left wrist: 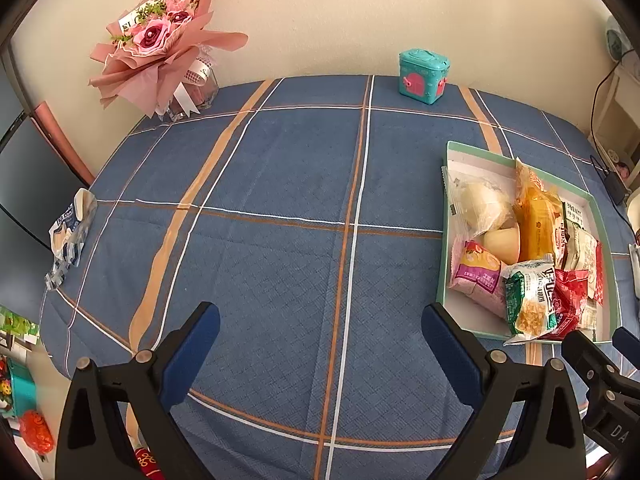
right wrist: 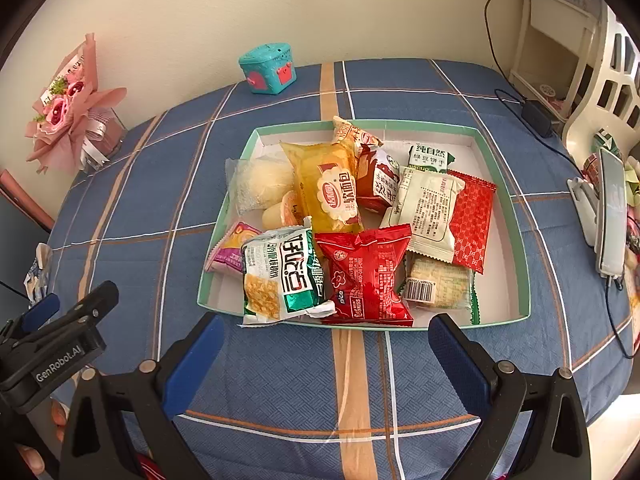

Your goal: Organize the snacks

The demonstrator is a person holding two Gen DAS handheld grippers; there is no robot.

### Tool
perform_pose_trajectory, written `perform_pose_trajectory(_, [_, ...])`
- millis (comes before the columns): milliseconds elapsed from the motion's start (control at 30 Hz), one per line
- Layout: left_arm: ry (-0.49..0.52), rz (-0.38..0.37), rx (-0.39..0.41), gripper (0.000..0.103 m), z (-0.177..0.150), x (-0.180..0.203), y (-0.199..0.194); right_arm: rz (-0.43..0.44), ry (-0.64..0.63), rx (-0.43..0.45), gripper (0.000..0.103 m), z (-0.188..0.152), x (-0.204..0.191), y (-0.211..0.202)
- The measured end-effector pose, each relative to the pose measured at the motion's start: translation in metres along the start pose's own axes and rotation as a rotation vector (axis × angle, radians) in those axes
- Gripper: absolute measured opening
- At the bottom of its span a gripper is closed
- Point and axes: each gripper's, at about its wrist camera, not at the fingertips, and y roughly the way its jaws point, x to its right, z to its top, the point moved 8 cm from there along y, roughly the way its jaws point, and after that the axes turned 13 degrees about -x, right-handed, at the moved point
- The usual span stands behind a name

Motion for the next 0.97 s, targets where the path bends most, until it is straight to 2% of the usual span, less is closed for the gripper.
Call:
perform_pose_trajectory(667, [-0.015,0.011,0.007,0.101,-0.0005,-0.0037,-0.0007,0.005,0.011,-0.013,0.103,-0.0003,0.0038,0.0026])
perform_pose_trajectory(833, [-0.025,0.000,0.022,0.101,-0.0005,-0.0035,-0.0052,0.001,0.017,-0.021,0.103,-0.0015,0.0031,0.0049])
perform_pose_trajectory(967, [-0.036,-0.011,0.003,0.101,-0.0010,-0.0048,-0.0012,0.002,0.018,-0.023,0.103,-0.0013,0.0037,0.0056])
